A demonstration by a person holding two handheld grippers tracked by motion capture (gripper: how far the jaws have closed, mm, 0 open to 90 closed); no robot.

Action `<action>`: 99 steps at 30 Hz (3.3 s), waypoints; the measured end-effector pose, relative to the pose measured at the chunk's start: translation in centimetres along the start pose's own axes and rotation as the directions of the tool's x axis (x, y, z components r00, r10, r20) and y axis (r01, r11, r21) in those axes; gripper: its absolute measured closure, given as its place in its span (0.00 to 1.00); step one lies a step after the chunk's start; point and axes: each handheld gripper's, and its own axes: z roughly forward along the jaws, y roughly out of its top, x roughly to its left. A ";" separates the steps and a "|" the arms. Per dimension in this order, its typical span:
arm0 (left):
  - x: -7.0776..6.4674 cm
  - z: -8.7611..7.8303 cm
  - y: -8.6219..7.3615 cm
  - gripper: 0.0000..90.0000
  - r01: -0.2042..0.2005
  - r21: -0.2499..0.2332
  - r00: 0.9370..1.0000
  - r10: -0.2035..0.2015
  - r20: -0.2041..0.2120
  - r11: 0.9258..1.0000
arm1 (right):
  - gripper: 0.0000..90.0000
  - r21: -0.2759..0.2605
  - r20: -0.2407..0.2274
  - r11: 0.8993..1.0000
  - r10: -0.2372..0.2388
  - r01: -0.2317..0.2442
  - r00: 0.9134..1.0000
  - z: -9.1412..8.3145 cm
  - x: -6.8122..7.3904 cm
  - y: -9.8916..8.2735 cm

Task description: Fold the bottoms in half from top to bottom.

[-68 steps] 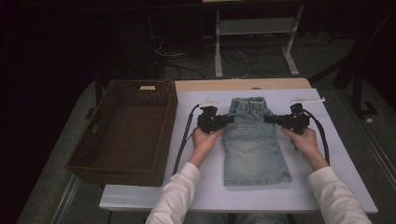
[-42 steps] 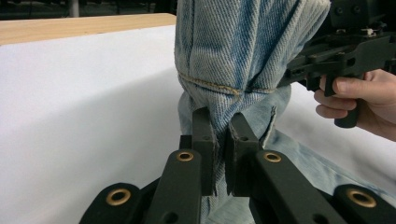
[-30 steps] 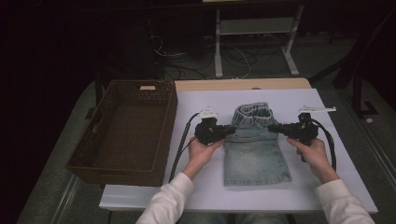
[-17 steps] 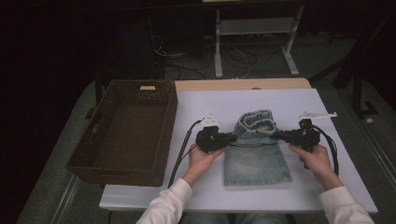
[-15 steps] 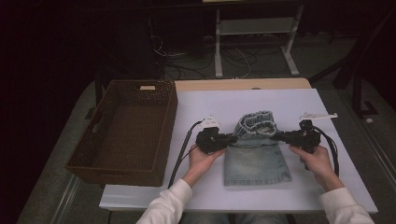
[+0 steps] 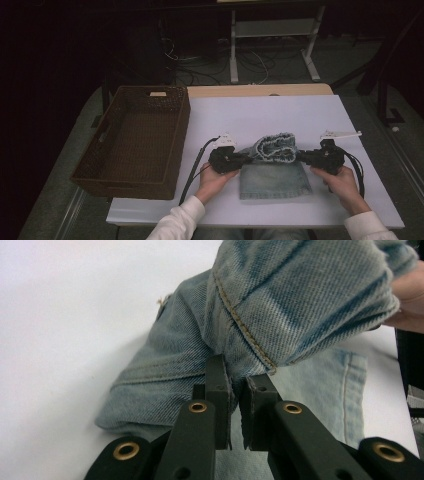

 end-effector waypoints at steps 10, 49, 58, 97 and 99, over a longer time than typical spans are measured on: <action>-0.2 0.1 -1.0 0.92 -0.003 0.016 1.000 0.003 0.000 1.000 | 0.84 0.013 0.021 1.000 -0.022 0.022 1.000 0.2 0.8 -1.3; -0.1 0.3 -1.3 0.91 -0.014 0.042 1.000 0.014 0.011 0.999 | 0.69 -0.041 -0.019 0.993 0.108 -0.108 0.994 -5.1 0.9 1.9; -0.3 0.3 -1.3 0.91 -0.025 0.043 1.000 0.025 0.003 0.999 | 0.95 -0.058 -0.045 0.997 0.042 -0.045 0.998 -3.7 1.1 4.6; -0.6 -0.3 -0.8 0.64 -0.041 0.154 0.998 0.047 -0.037 0.987 | 0.99 0.156 -0.184 0.988 0.026 0.003 0.983 1.7 5.6 2.6; -0.5 -0.7 -0.8 0.61 -0.023 0.174 0.999 0.030 -0.034 0.985 | 0.99 0.159 -0.183 0.987 0.022 0.007 0.983 1.7 5.8 2.5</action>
